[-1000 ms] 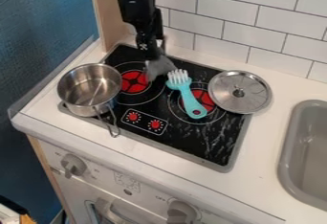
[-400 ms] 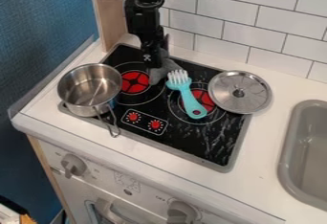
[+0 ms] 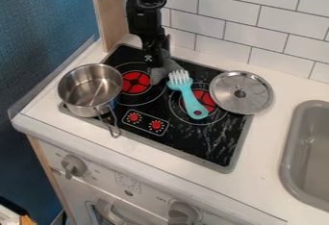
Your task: Put the gray object in the pot
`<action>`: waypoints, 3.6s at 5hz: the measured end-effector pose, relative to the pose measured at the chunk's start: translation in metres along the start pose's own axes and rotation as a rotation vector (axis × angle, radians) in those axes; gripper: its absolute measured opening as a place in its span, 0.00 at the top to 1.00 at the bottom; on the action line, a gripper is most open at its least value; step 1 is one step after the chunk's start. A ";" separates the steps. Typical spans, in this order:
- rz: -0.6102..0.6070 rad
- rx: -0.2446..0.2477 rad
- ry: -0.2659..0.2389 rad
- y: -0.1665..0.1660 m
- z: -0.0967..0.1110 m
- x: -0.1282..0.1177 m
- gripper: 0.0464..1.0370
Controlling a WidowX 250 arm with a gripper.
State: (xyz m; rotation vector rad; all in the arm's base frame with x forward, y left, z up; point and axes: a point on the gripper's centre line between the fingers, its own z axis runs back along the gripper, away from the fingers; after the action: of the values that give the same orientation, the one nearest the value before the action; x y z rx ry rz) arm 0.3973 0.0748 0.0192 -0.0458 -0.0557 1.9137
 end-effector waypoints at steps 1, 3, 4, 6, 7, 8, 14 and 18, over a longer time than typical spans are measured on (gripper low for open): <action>0.007 -0.031 0.009 0.008 0.013 0.000 0.62; -0.061 -0.118 0.069 0.034 0.066 -0.009 0.62; -0.108 -0.154 0.070 0.053 0.083 -0.006 0.62; 0.124 -0.182 0.102 0.051 0.098 0.074 0.62; 0.144 -0.166 0.072 0.054 0.096 0.088 0.63; 0.140 -0.121 0.030 0.069 0.083 0.101 0.63; 0.064 0.071 -0.181 0.072 0.022 0.093 0.03; 0.171 -0.003 -0.136 0.065 0.086 0.085 0.04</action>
State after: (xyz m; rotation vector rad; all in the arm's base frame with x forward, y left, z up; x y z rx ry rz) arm 0.3022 0.1318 0.1002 0.0807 -0.1505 2.0853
